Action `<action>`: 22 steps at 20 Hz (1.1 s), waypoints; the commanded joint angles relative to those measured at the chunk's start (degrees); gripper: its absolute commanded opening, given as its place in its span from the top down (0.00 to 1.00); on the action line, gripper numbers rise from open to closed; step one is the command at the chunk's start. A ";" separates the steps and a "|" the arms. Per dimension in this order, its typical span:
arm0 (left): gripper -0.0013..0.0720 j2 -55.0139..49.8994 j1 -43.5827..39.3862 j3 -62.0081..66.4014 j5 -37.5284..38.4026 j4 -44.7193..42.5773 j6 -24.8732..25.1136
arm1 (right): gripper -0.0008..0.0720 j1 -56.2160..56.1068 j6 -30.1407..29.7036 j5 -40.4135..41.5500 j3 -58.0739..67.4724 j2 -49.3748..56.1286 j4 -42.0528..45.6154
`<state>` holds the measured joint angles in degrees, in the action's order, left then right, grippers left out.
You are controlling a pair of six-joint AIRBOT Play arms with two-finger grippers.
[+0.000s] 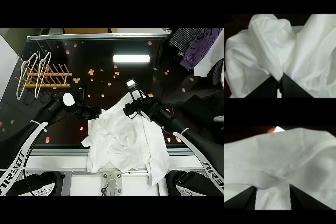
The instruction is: Fold the clothes and pants, and hang the long-sleeved shirts on hangers.
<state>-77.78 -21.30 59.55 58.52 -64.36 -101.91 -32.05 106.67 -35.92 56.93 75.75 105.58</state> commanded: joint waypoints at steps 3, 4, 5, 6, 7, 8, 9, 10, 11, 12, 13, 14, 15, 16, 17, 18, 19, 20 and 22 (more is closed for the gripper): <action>0.96 -0.02 -0.02 0.02 0.17 -0.02 0.09 | 0.40 1.88 9.57 6.80 1.16 0.22 1.33; 0.96 -0.02 -0.02 0.02 0.15 -0.02 0.09 | 0.40 2.34 11.13 8.02 1.16 0.22 1.14; 0.96 -0.02 -0.02 0.02 0.13 -0.02 0.09 | 0.40 2.47 12.13 9.46 1.16 0.24 1.16; 0.96 -0.02 -0.02 0.02 0.11 -0.02 0.09 | 0.40 2.60 12.13 11.19 1.16 0.35 0.79; 0.96 -0.02 -0.02 0.02 0.02 -0.02 0.09 | 0.40 2.62 12.13 13.27 1.16 0.66 0.63; 0.96 -0.02 -0.02 0.02 -0.17 -0.02 0.09 | 0.40 2.62 12.11 15.26 1.16 1.14 0.22; 0.96 -0.02 -0.02 0.02 -0.26 -0.02 0.09 | 0.40 2.62 12.11 17.05 1.18 1.81 0.17; 0.96 -0.02 -0.02 0.02 -0.20 -0.02 0.09 | 0.40 2.69 12.11 17.94 1.27 2.80 0.24; 0.96 -0.02 -0.02 0.02 -0.13 -0.02 0.09 | 0.40 2.86 12.07 17.07 1.68 3.74 0.28; 0.96 -0.02 -0.02 0.02 -0.11 -0.04 0.09 | 0.39 3.50 12.07 14.34 2.34 4.28 0.28; 0.96 -0.02 0.00 0.02 -0.04 -0.07 0.11 | 0.39 4.35 12.00 10.99 2.91 4.17 0.28; 0.96 -0.02 0.00 0.02 -0.04 -0.09 0.11 | 0.39 5.38 11.74 8.17 3.19 3.52 0.28; 0.96 -0.02 0.00 0.02 -0.04 -0.09 0.11 | 0.39 6.51 10.01 5.49 3.17 2.34 0.26; 0.96 -0.02 0.00 0.02 -0.07 -0.09 0.11 | 0.39 7.30 6.58 3.58 3.15 1.22 0.26; 0.96 -0.02 -0.02 0.02 -0.15 -0.09 0.11 | 0.37 7.76 1.95 1.81 3.15 0.26 0.15; 0.96 -0.02 -0.02 0.02 -0.28 -0.04 0.11 | 0.37 7.72 -2.64 0.37 3.15 -0.15 -0.26; 0.96 -0.02 0.00 0.02 -0.28 -0.07 0.11 | 0.36 7.56 -7.28 -0.26 3.04 -0.09 -2.32; 0.96 -0.02 -0.02 0.02 -0.24 -0.07 0.11 | 0.25 7.56 -12.79 0.17 2.64 0.22 -6.45; 0.96 -0.02 -0.02 0.02 -0.24 -0.04 0.09 | 0.08 7.56 -21.27 1.49 2.54 1.86 -14.05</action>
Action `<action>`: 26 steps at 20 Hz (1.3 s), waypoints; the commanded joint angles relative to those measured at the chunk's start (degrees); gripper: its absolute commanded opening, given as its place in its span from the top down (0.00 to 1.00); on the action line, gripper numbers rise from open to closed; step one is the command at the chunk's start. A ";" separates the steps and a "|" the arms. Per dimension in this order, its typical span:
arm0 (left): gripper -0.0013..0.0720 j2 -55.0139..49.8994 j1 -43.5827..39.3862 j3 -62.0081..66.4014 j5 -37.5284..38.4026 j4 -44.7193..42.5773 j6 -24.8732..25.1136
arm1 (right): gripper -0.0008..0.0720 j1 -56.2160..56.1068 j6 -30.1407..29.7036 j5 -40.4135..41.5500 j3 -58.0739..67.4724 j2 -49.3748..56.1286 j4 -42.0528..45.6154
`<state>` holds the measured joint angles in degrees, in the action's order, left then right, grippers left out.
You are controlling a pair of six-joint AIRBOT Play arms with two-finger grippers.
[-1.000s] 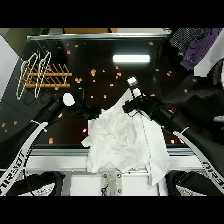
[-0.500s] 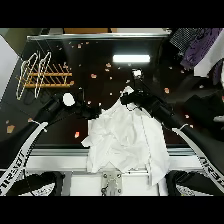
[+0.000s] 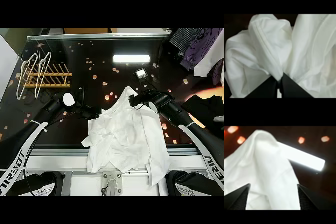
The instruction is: Fold the clothes and pants, and hang the long-sleeved shirts on hangers.
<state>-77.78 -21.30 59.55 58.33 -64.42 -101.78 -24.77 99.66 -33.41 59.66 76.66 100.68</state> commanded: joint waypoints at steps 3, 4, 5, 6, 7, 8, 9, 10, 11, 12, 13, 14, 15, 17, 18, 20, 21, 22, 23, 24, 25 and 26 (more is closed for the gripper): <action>0.96 -0.02 0.00 0.02 0.00 0.00 -0.02 | 0.09 0.26 -18.27 2.75 -0.20 4.11 -11.41; 0.96 -0.02 -0.02 0.02 0.00 0.02 -0.04 | 0.09 0.26 -18.27 5.07 -0.17 4.83 -11.39; 0.96 -0.02 -0.02 0.02 -0.02 0.02 -0.04 | 0.09 0.26 -18.25 7.96 -0.17 5.51 -11.39; 0.96 -0.02 -0.02 0.02 -0.02 0.00 -0.04 | 0.09 0.26 -18.25 10.45 -0.17 6.05 -11.41; 0.96 -0.02 0.00 0.02 -0.07 0.02 -0.04 | 0.09 0.26 -18.25 12.46 -0.17 6.56 -11.41; 0.96 -0.02 -0.02 0.02 -0.07 0.02 -0.04 | 0.09 0.24 -18.25 13.81 -0.17 6.97 -11.41; 0.96 -0.02 -0.02 0.02 -0.07 0.02 -0.04 | 0.09 0.15 -18.23 15.06 -0.17 7.32 -11.43; 0.96 -0.02 -0.02 0.02 -0.07 0.02 -0.04 | 0.09 -0.07 -18.21 16.44 -0.17 7.67 -11.43; 0.96 -0.02 0.00 0.02 -0.07 0.02 -0.04 | 0.09 -0.44 -17.79 18.08 -0.17 8.04 -11.41; 0.96 -0.02 0.00 0.02 -0.09 0.02 -0.04 | 0.09 -0.79 -17.59 19.67 -0.17 8.50 -11.43; 0.96 -0.02 -0.02 0.02 -0.09 0.02 -0.04 | 0.09 -1.05 -17.14 21.44 -0.17 9.11 -11.43; 0.96 -0.02 -0.02 0.02 -0.07 0.07 -0.07 | 0.09 -1.27 -16.48 22.84 -0.17 9.86 -11.43; 0.96 -0.02 -0.02 0.02 -0.07 0.09 -0.07 | 0.09 -1.42 -16.24 23.91 -0.15 10.75 -11.43; 0.96 -0.02 -0.02 0.02 -0.04 0.11 -0.07 | 0.13 -1.38 -15.43 25.73 0.00 13.14 -11.43; 0.96 -0.02 -0.02 0.02 -0.07 0.11 -0.07 | 0.13 -1.36 -14.60 26.56 0.26 14.34 -11.43; 0.96 -0.02 -0.02 0.02 -0.07 0.09 -0.07 | 0.15 -1.38 -11.93 28.48 1.53 16.96 -11.43; 0.96 -0.02 -0.02 0.02 -0.07 0.09 -0.07 | 0.15 -1.38 -10.12 28.89 2.69 18.29 -11.43; 0.96 -0.02 -0.02 0.02 -0.04 0.11 -0.07 | 0.15 -1.38 -8.72 28.94 4.07 19.52 -11.43; 0.96 -0.02 -0.02 0.02 -0.04 0.11 -0.07 | 0.17 -1.38 -7.87 28.68 5.70 20.59 -11.43; 0.96 -0.02 -0.02 0.02 -0.04 0.09 -0.07 | 0.17 -1.36 -7.69 28.68 7.21 21.38 -11.41; 0.96 -0.02 -0.02 0.02 -0.04 0.09 -0.07 | 0.22 -1.25 -7.69 28.63 8.52 21.90 -11.41; 0.96 -0.02 -0.02 0.02 0.00 0.07 -0.04 | 0.59 -1.05 -7.85 28.22 9.53 21.92 -11.37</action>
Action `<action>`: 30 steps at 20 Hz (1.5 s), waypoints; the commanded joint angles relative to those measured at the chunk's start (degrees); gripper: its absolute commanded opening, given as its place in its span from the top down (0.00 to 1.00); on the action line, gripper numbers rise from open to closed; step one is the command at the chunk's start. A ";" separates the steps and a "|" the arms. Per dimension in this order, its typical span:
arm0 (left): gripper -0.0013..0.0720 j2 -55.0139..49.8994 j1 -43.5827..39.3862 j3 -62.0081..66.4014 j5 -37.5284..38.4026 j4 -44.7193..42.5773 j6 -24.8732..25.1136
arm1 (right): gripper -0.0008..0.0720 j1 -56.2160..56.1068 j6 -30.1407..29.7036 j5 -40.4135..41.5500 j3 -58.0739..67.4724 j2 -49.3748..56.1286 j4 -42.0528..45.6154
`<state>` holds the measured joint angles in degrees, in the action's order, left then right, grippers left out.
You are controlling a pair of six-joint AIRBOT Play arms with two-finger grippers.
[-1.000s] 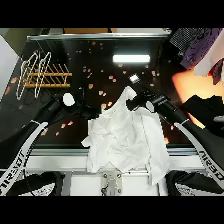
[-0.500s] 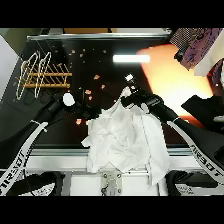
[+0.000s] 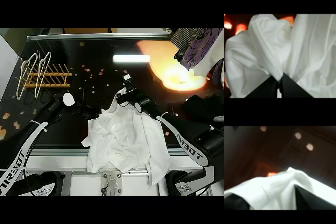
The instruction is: Fold the clothes and pants, and hang the long-sleeved shirts on hangers.
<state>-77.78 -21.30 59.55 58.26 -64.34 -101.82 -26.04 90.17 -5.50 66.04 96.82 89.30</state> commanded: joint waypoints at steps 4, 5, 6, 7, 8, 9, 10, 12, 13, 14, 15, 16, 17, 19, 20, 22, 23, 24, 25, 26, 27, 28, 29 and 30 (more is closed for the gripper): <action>0.96 0.87 0.31 0.02 0.13 -0.74 0.00 | 0.97 2.69 1.60 -7.28 4.94 -1.33 0.00; 0.96 1.95 0.87 0.07 -0.04 -0.66 0.00 | 0.97 3.69 1.57 -11.56 4.94 -3.89 0.02; 0.96 3.17 1.73 0.72 0.48 -0.70 0.00 | 0.97 4.70 1.57 -16.63 4.94 -6.95 0.02; 0.96 4.44 2.73 1.75 1.66 -0.66 0.00 | 0.97 5.60 1.55 -23.43 4.94 -10.88 0.04; 0.96 6.10 3.87 2.86 3.32 -0.66 0.02 | 0.97 6.23 1.57 -31.15 4.94 -15.26 0.02; 0.96 7.91 4.44 3.72 4.83 -0.59 0.02 | 0.97 6.38 1.60 -38.75 4.92 -19.41 0.00; 0.96 9.68 4.44 4.09 5.77 -0.59 0.02 | 0.97 6.16 1.68 -46.77 4.92 -23.67 -0.09; 0.96 13.18 3.28 3.52 7.08 -0.52 0.00 | 0.97 4.81 4.46 -60.76 4.66 -30.62 -0.24; 0.96 14.93 2.01 2.36 7.37 -0.52 0.00 | 0.97 3.76 6.84 -67.67 4.15 -34.05 -0.24; 0.96 16.41 0.79 0.92 7.26 -0.55 0.00 | 0.97 2.69 9.81 -73.50 3.58 -36.83 -0.24; 0.96 17.40 -0.31 -0.28 7.08 -0.70 0.00 | 0.97 1.57 12.81 -78.88 2.97 -39.34 -0.24; 0.96 17.42 -0.74 -0.63 7.06 -0.68 0.00 | 0.97 0.70 15.10 -82.44 2.56 -41.09 -0.26; 0.96 16.50 -0.72 -0.24 7.13 -0.63 0.02 | 0.97 -0.07 17.05 -84.30 2.38 -42.45 -0.28; 0.96 12.31 -0.72 3.30 7.08 -0.66 1.42 | 0.97 -0.24 18.38 -83.43 2.38 -43.43 -0.70; 0.96 9.38 -0.72 6.08 6.80 -0.63 2.45 | 0.97 -0.22 18.38 -82.31 2.36 -43.10 -0.66; 0.96 3.76 -0.72 11.91 6.75 -0.63 2.51 | 0.97 0.02 18.36 -79.06 2.38 -41.48 -0.66; 0.96 1.07 -0.72 14.95 7.26 -0.66 2.67 | 0.97 0.02 18.34 -77.53 2.38 -40.48 -0.63; 0.96 -1.01 -0.72 17.35 7.82 -0.46 2.60 | 0.97 0.02 18.34 -76.32 2.38 -39.60 -0.63; 0.91 -2.82 -0.72 19.82 8.94 -0.48 2.56 | 0.97 0.02 18.36 -75.25 2.38 -38.64 -0.66; 0.51 -4.13 -0.72 22.12 10.27 -0.46 2.56 | 0.97 0.02 18.36 -74.27 2.38 -37.75 -0.66; 0.05 -4.96 -0.81 24.37 11.63 -0.46 2.54 | 0.97 0.02 18.73 -73.48 2.38 -37.11 -0.66; 0.05 -5.16 -1.18 26.01 12.52 -0.50 2.43 | 0.97 0.02 19.67 -72.83 2.38 -36.74 -0.72; 0.05 -4.90 -1.92 27.08 12.90 -0.52 2.38 | 0.97 0.02 20.02 -72.30 2.38 -36.68 -0.72; 0.05 -4.35 -3.08 27.28 12.81 -0.81 2.40 | 0.97 0.07 20.11 -71.69 2.40 -36.72 -0.81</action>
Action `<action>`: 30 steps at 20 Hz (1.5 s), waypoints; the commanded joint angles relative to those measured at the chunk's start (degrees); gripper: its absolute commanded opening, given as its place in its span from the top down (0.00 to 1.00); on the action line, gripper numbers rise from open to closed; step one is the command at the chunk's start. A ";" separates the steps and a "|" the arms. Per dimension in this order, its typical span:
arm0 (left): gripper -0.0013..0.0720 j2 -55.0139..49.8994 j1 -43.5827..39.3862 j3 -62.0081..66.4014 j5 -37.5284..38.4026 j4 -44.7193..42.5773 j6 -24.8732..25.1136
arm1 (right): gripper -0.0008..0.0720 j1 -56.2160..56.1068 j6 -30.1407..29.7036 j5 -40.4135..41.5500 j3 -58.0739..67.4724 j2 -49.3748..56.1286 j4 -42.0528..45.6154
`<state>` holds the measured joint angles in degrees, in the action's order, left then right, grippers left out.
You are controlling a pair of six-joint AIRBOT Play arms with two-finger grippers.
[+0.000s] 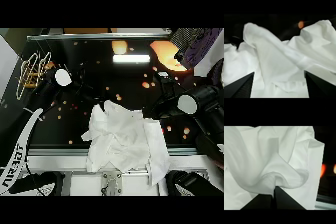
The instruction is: Fold the clothes and pants, and hang the long-sleeved shirts on hangers.
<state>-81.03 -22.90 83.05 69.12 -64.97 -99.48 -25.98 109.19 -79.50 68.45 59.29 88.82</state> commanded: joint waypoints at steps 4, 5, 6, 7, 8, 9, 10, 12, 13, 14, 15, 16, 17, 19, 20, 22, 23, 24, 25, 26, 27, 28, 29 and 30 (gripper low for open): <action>0.05 -1.11 -10.32 3.06 2.03 -7.63 -1.44 | 0.97 2.08 0.98 3.65 0.09 0.70 -4.42; 0.05 -1.62 -13.09 2.40 0.15 -10.64 -1.49 | 0.97 2.14 0.98 3.65 0.09 0.66 -4.48; 0.05 -2.27 -15.26 1.86 -2.34 -13.18 -1.51 | 0.97 2.10 0.96 3.65 0.07 0.68 -4.52; 0.05 -3.26 -17.00 1.70 -5.27 -14.88 -1.51 | 0.97 2.05 0.94 3.63 0.07 0.63 -4.55; 0.05 -4.57 -18.05 2.01 -7.89 -14.95 -1.49 | 0.97 2.05 0.52 3.63 0.07 0.50 -4.98; 0.05 -6.05 -18.58 2.99 -9.25 -14.82 -1.46 | 0.97 2.03 0.31 3.63 0.07 0.35 -5.51; 0.05 -8.11 -18.58 4.70 -9.64 -14.80 -1.46 | 0.97 2.01 0.33 3.61 0.07 0.22 -5.55; 0.05 -12.52 -18.23 9.33 -8.79 -14.40 -1.40 | 0.97 2.01 0.33 3.61 0.07 -0.11 -5.55; 0.05 -14.43 -18.18 11.50 -8.57 -14.36 -1.25 | 0.97 2.01 0.33 3.56 0.07 -0.24 -5.55; 0.05 -16.35 -18.34 13.73 -8.11 -14.34 -0.66 | 0.97 2.01 0.31 3.43 0.07 -0.35 -5.53; 0.05 -17.97 -18.60 15.54 -7.26 -14.36 -0.31 | 0.97 2.01 0.31 3.43 0.07 -0.48 -5.53; 0.05 -19.50 -18.60 17.16 -6.19 -14.34 0.11 | 0.97 2.01 0.28 3.41 0.07 -0.46 -5.53; 0.05 -21.03 -18.60 18.64 -4.92 -14.36 0.28 | 0.97 2.01 0.13 3.41 0.07 -0.46 -5.53; 0.05 -23.41 -18.58 20.37 -3.08 -14.32 0.28 | 0.97 2.01 0.13 3.41 0.07 -0.46 -5.53; 0.05 -24.24 -18.60 20.65 -3.08 -13.62 0.37 | 0.97 2.01 0.13 3.43 0.07 -0.46 -5.53; 0.05 -25.51 -18.58 20.74 -3.74 -11.45 1.55 | 0.97 2.01 0.13 3.41 0.07 -0.46 -5.53; 0.05 -25.92 -18.58 20.72 -4.07 -12.00 1.53 | 0.97 2.01 0.13 3.39 0.07 -0.46 -5.53; 0.11 -26.40 -18.43 20.74 -4.66 -12.04 1.20 | 0.97 2.01 0.13 3.37 0.07 -0.46 -5.53; 0.34 -26.80 -18.03 20.74 -5.11 -12.00 0.44 | 0.97 2.01 0.13 3.10 0.07 -0.46 -5.53; 0.39 -27.10 -17.44 20.74 -5.77 -11.96 -0.70 | 0.97 2.01 0.15 2.75 0.07 -0.46 -5.53; 0.39 -27.41 -17.05 20.74 -6.82 -11.91 -2.23 | 0.97 2.01 0.15 2.58 0.07 -0.46 -5.53; 0.40 -27.71 -16.87 20.74 -7.78 -11.93 -3.48 | 0.97 2.01 0.15 2.58 0.07 -0.46 -5.53; 0.48 -27.93 -16.63 20.74 -8.37 -12.09 -4.72 | 0.97 2.01 0.15 2.56 0.07 -0.46 -5.53; 0.95 -28.06 -16.13 20.74 -8.46 -12.02 -4.85 | 0.97 2.01 0.15 2.56 0.07 -0.46 -5.53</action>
<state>-108.29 -39.92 103.66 62.39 -77.12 -101.67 -23.99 109.34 -76.62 68.47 58.87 83.31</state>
